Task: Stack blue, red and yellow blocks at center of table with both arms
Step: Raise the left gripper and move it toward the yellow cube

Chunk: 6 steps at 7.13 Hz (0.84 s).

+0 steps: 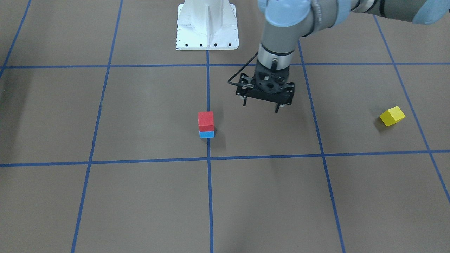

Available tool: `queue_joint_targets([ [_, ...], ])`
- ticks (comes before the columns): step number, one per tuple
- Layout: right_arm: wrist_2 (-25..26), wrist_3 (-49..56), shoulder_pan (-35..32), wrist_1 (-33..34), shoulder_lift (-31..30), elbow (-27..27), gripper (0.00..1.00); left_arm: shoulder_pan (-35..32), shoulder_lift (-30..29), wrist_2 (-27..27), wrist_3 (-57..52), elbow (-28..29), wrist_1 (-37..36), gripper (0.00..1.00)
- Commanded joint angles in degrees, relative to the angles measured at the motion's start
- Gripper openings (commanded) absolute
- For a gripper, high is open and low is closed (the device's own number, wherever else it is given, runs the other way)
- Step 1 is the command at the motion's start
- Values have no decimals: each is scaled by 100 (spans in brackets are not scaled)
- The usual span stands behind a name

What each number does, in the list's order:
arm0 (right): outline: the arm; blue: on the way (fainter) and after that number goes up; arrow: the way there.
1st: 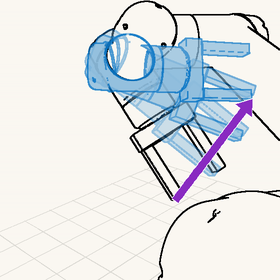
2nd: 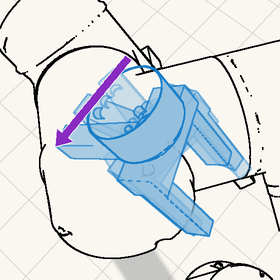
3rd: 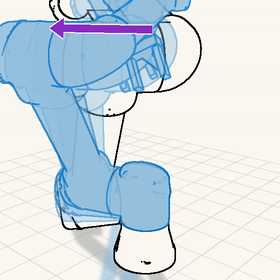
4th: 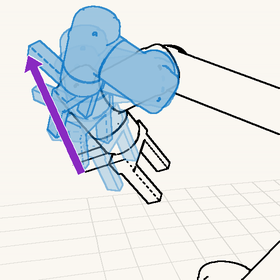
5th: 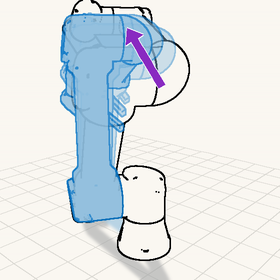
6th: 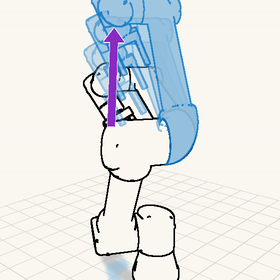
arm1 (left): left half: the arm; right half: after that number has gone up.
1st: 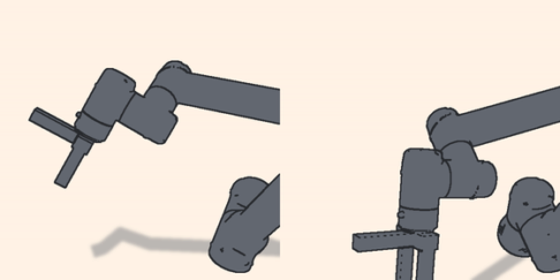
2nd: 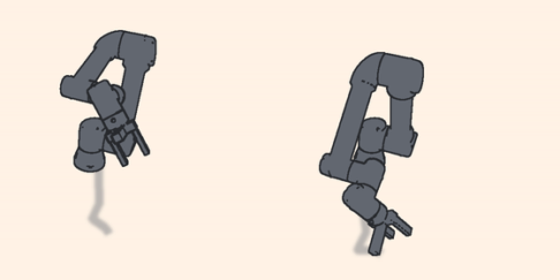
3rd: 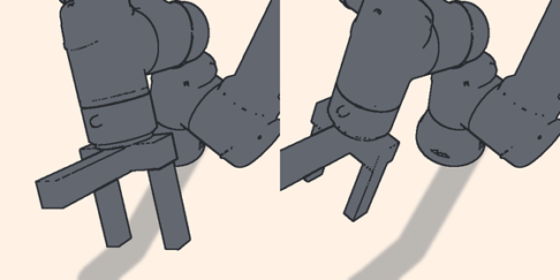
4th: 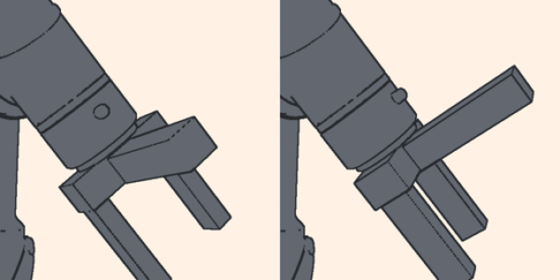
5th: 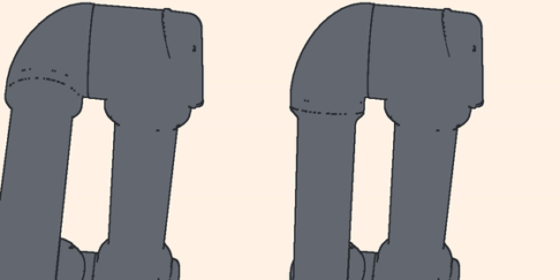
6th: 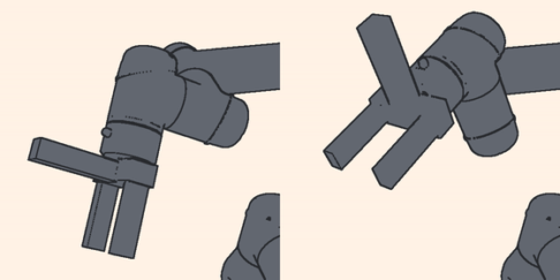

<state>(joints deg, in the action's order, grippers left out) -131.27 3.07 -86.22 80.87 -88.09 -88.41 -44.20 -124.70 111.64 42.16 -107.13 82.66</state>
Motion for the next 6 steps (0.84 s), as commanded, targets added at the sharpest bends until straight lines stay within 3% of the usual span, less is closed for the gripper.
queue_joint_targets([
  [1, 22, 1, 0, -1, -24, -1, 100, -1312, 1469, 636, -2097, -572, 31, 99],
  [3, 22, 1, 0, -1, -24, -1, 100, -2343, 2751, 1051, -4074, -398, 816, 100],
  [5, 22, 1, 0, -10, -24, -1, 100, -2461, 3641, 1377, -4296, 198, 1976, 100],
  [6, 22, 1, 0, -10, -24, -1, 100, -2461, 3750, 1386, -4304, 584, 2582, 100],
])
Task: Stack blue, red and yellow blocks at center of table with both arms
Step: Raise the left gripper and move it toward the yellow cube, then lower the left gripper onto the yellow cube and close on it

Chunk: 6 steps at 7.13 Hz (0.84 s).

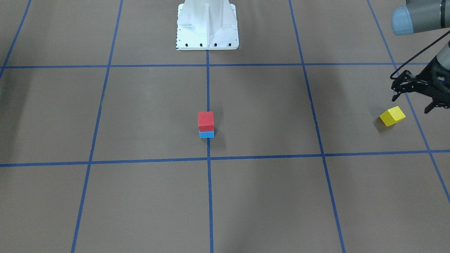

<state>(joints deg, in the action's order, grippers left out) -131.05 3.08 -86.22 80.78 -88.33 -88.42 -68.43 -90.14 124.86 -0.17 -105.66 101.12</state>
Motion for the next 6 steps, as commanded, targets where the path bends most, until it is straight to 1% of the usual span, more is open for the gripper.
queue_joint_targets([
  [1, -9, 0, 0, -1, 8, 0, 100, -22, 278, 64, -27, 946, 1186, 100],
  [2, 0, -9, 0, -1, 8, 0, 100, 5, 243, 64, -53, 1517, 2078, 100],
  [3, -9, -9, 0, -1, 17, 0, 100, 5, 252, 73, 103, 1923, 2879, 100],
  [4, -9, -9, 0, -1, 35, 0, 100, 14, 260, 386, 1375, 1892, 3000, 100],
  [5, 0, -18, 0, -1, 44, -17, 100, 14, 278, 520, 2241, 1813, 2984, 100],
  [6, 0, -26, 0, -1, 44, -35, 100, 14, 356, 495, 2737, 1795, 2984, 99],
])
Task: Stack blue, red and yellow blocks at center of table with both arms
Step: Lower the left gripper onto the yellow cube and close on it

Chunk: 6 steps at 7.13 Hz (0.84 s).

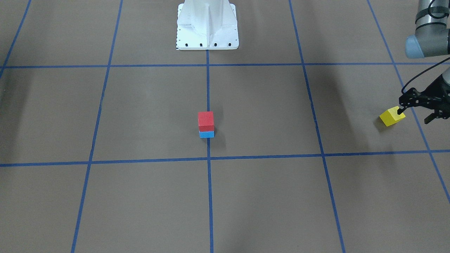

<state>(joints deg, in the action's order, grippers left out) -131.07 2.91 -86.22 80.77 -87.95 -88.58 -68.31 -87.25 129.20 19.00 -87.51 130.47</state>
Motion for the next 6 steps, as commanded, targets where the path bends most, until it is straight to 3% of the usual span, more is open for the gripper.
queue_joint_targets([
  [1, 3, -18, 0, 0, 14, -10, 100, 2, 77, 44, 1538, -46, 49, 99],
  [4, -32, 17, 0, 0, 41, 43, 100, 81, 182, -369, 2440, -108, -152, 97],
  [6, -41, 17, 0, 9, 41, 43, 100, 588, 182, -718, 3107, -91, -171, 99],
])
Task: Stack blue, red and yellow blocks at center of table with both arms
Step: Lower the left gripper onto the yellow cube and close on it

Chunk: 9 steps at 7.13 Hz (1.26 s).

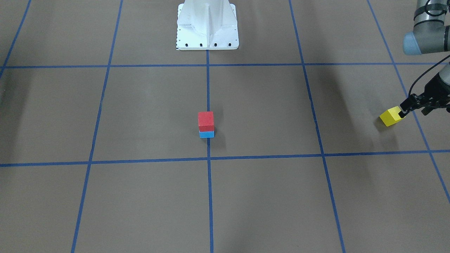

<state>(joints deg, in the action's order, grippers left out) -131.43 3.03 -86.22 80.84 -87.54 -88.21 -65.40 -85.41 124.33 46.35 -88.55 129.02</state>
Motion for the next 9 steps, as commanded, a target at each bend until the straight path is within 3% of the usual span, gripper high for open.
queue_joint_targets([
  [1, -14, 5, 0, -6, -9, -3, 100, 370, 7, -243, 471, 5, -17, 99],
  [5, -6, 5, 0, -6, -18, -12, 100, 712, 7, -382, 489, 110, -17, 97],
  [6, -6, 14, 0, -6, -18, -12, 100, 800, 7, -427, 489, 110, -17, 80],
  [7, -6, 5, 0, -6, -18, -21, 100, 906, 7, -497, 446, 154, -17, 33],
  [8, -14, 5, 0, -6, -35, -38, 100, 1020, 7, -733, 437, 180, -17, 0],
  [9, -14, 5, 0, -6, -35, -39, 100, 995, 7, -709, 384, 76, -17, 0],
])
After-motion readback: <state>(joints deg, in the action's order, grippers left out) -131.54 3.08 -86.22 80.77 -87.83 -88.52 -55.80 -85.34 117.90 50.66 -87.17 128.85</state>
